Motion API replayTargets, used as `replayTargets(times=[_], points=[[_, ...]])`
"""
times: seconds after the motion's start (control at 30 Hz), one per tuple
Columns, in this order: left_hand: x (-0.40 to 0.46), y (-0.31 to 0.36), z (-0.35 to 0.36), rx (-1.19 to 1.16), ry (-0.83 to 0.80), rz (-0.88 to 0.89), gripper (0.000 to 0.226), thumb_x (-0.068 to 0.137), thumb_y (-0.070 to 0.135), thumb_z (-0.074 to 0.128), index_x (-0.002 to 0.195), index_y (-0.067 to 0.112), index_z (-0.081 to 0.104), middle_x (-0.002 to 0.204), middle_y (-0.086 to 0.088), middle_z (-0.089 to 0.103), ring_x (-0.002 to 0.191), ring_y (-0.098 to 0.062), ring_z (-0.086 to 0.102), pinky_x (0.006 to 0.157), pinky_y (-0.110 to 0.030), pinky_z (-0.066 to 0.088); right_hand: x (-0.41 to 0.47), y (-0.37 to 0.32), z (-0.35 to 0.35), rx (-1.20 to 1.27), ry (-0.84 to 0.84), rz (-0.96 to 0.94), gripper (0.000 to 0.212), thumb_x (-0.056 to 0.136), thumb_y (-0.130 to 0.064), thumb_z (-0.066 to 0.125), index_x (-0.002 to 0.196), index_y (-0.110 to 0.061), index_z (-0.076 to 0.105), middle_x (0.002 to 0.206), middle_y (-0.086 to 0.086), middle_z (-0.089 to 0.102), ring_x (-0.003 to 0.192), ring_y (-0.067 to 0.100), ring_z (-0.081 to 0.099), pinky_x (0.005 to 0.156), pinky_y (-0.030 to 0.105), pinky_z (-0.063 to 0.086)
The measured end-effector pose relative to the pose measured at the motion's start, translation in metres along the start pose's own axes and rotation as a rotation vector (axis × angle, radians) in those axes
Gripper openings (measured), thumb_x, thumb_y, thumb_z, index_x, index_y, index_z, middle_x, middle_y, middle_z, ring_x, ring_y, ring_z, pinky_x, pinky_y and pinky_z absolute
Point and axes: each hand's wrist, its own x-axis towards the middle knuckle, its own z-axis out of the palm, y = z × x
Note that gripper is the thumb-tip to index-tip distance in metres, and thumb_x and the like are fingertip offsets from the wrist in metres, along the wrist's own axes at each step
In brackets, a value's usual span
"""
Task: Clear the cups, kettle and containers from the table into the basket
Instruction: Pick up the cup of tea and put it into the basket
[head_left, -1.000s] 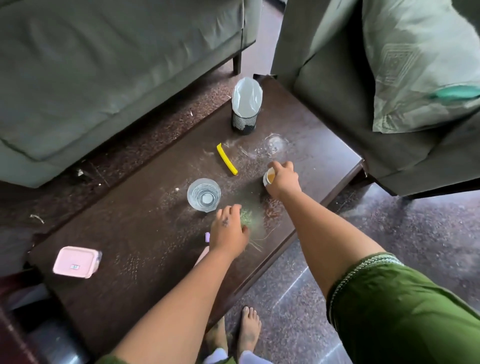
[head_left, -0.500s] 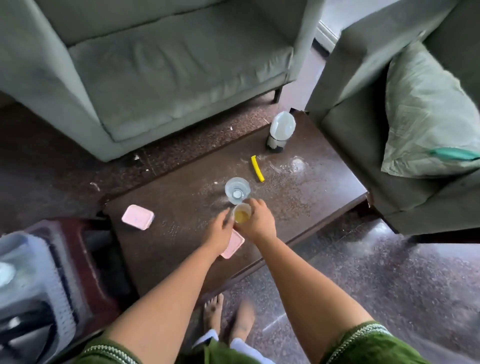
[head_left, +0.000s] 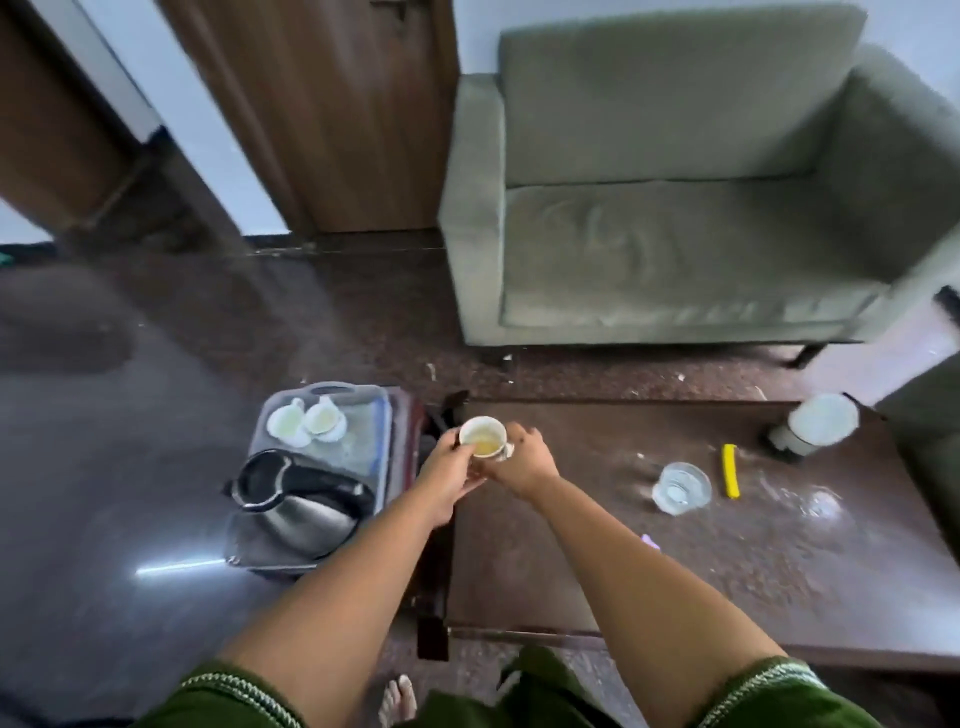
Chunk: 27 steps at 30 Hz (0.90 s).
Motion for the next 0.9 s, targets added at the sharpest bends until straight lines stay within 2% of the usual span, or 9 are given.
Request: replayTargets(times=[0.07, 0.2, 0.3, 0.37, 0.43, 0.53, 0.7, 0.8, 0.9], points=[[0.004, 0.014, -0.033, 0.035, 0.066, 0.015, 0.020, 0.101, 0.016, 0.042, 0.118, 0.018, 0.052, 0.113, -0.009, 0.058, 0.083, -0.013, 0.059, 0.081, -0.038, 0.055, 0.010, -0.031, 0.018, -0.010, -0.013, -0.038, 0.064, 0.070, -0.045, 0.079, 0.123, -0.017, 0.055, 0.123, 0.009, 0.058, 0.118, 0.026, 0.052, 0.091, 0.028, 0.041], [0.019, 0.033, -0.104, 0.153, 0.161, 0.020, 0.024, 0.100, 0.016, 0.045, 0.122, 0.013, 0.051, 0.119, -0.020, 0.058, 0.104, -0.032, 0.063, 0.088, -0.046, 0.057, 0.037, -0.081, 0.063, 0.013, -0.093, -0.090, 0.066, 0.075, -0.032, 0.078, 0.130, -0.022, 0.043, 0.122, 0.007, 0.062, 0.111, 0.027, 0.059, 0.084, 0.026, 0.043], [0.040, 0.048, -0.152, 0.399, 0.170, 0.060, 0.028, 0.098, 0.020, 0.047, 0.126, 0.015, 0.048, 0.113, -0.019, 0.061, 0.098, -0.030, 0.066, 0.086, -0.046, 0.058, 0.063, -0.115, 0.096, -0.021, -0.112, -0.095, 0.064, 0.076, -0.028, 0.076, 0.129, -0.021, 0.040, 0.125, 0.009, 0.058, 0.111, 0.027, 0.058, 0.087, 0.027, 0.044], [0.058, 0.062, -0.178, 0.525, 0.111, 0.061, 0.032, 0.097, 0.023, 0.049, 0.128, 0.016, 0.046, 0.117, -0.018, 0.062, 0.100, -0.031, 0.067, 0.086, -0.046, 0.058, 0.082, -0.133, 0.112, -0.059, -0.099, -0.090, 0.069, 0.073, -0.028, 0.079, 0.132, -0.022, 0.043, 0.131, 0.009, 0.051, 0.106, 0.022, 0.052, 0.094, 0.025, 0.042], [0.076, 0.077, -0.200, 0.625, 0.054, 0.056, 0.034, 0.097, 0.027, 0.050, 0.129, 0.018, 0.045, 0.115, -0.016, 0.064, 0.096, -0.029, 0.068, 0.079, -0.041, 0.060, 0.103, -0.149, 0.126, -0.092, -0.084, -0.073, 0.069, 0.073, -0.028, 0.080, 0.132, -0.028, 0.045, 0.132, 0.008, 0.046, 0.096, 0.016, 0.044, 0.090, 0.020, 0.038], [0.109, 0.093, -0.232, 0.848, 0.035, 0.110, 0.038, 0.094, 0.035, 0.053, 0.129, 0.023, 0.050, 0.114, -0.010, 0.067, 0.097, -0.029, 0.067, 0.084, -0.040, 0.057, 0.133, -0.162, 0.148, -0.090, -0.048, -0.014, 0.067, 0.075, -0.024, 0.078, 0.132, -0.032, 0.043, 0.129, 0.010, 0.041, 0.092, 0.019, 0.050, 0.086, 0.022, 0.040], [0.170, 0.082, -0.266, 0.847, -0.084, -0.017, 0.038, 0.092, 0.030, 0.058, 0.130, 0.026, 0.056, 0.122, -0.010, 0.065, 0.107, -0.029, 0.064, 0.094, -0.037, 0.052, 0.176, -0.158, 0.188, -0.174, 0.019, 0.023, 0.069, 0.071, -0.022, 0.080, 0.132, -0.029, 0.049, 0.127, 0.009, 0.045, 0.112, 0.030, 0.053, 0.097, 0.037, 0.047], [0.201, 0.064, -0.273, 0.849, -0.154, -0.085, 0.038, 0.091, 0.020, 0.057, 0.129, 0.023, 0.057, 0.122, -0.012, 0.063, 0.111, -0.029, 0.060, 0.091, -0.034, 0.048, 0.195, -0.145, 0.214, -0.257, 0.027, 0.049, 0.072, 0.073, -0.015, 0.077, 0.136, -0.029, 0.046, 0.132, 0.008, 0.044, 0.114, 0.031, 0.052, 0.097, 0.038, 0.047], [0.223, 0.046, -0.273, 0.838, -0.229, -0.143, 0.033, 0.089, 0.014, 0.055, 0.123, 0.015, 0.059, 0.108, -0.011, 0.064, 0.096, -0.026, 0.060, 0.083, -0.035, 0.049, 0.212, -0.135, 0.234, -0.320, 0.002, 0.055, 0.074, 0.075, -0.008, 0.073, 0.139, -0.027, 0.042, 0.133, 0.010, 0.044, 0.116, 0.032, 0.051, 0.097, 0.039, 0.047]])
